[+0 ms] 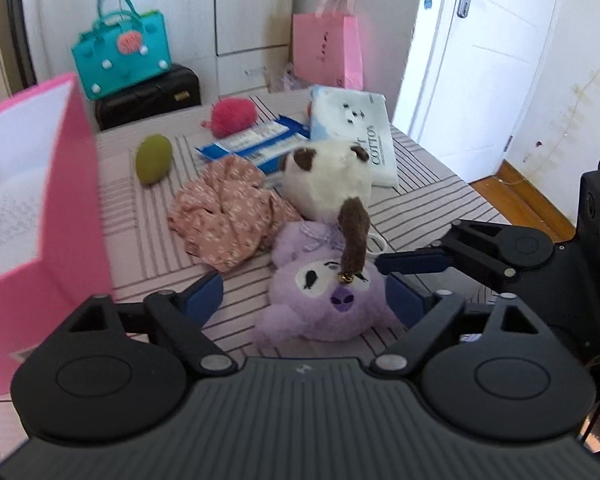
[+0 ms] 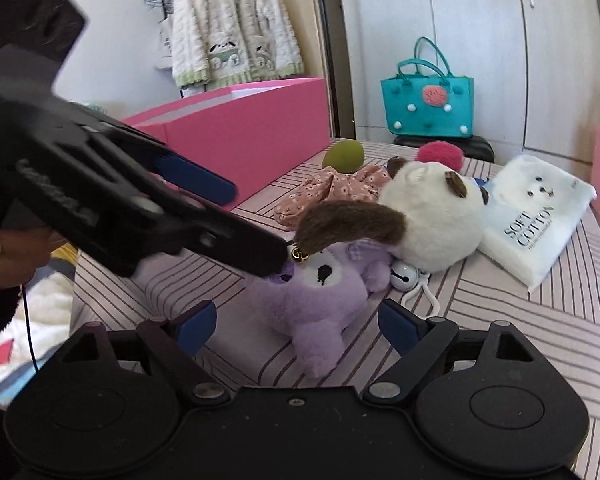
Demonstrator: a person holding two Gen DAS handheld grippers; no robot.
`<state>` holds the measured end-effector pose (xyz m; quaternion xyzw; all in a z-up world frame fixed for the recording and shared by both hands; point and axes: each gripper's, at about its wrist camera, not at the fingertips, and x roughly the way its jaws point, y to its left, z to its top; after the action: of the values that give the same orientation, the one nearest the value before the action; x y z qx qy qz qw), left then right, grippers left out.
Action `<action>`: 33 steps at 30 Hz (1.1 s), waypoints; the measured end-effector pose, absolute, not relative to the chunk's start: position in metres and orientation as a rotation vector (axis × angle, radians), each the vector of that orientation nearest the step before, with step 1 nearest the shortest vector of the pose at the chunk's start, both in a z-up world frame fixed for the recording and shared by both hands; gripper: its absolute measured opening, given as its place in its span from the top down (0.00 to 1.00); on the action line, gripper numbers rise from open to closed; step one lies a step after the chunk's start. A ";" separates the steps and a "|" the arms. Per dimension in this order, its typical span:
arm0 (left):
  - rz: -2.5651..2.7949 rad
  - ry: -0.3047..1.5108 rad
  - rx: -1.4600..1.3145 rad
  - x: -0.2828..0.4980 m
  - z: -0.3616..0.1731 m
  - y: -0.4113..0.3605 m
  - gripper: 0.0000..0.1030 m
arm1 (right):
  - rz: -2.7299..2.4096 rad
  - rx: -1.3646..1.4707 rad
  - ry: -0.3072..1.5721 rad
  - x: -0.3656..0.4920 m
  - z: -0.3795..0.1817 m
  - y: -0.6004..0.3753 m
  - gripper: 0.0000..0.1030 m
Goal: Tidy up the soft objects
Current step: 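Move the left gripper to the purple plush and close on it, then carry the purple plush with the left gripper over the pink box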
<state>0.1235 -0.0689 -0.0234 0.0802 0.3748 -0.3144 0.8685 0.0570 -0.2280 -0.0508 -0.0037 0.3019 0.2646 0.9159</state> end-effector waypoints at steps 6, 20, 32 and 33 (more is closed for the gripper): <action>-0.707 0.871 0.126 0.139 -0.039 -0.073 0.40 | 0.536 0.005 0.621 0.063 -0.053 -0.232 0.36; -0.648 0.890 0.032 0.115 -0.027 -0.050 0.54 | 0.588 0.050 0.655 0.057 -0.041 -0.224 0.42; -0.675 0.920 -0.049 0.107 0.007 -0.017 0.54 | 0.620 0.007 0.657 0.049 -0.002 -0.202 0.42; -0.678 0.911 -0.041 0.106 0.010 -0.016 0.54 | 0.621 0.000 0.652 0.049 0.002 -0.200 0.42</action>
<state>0.1059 -0.0161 0.0098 -0.0194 0.4314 -0.3209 0.8430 0.0492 -0.2004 0.0019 0.0001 0.3152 0.3001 0.9003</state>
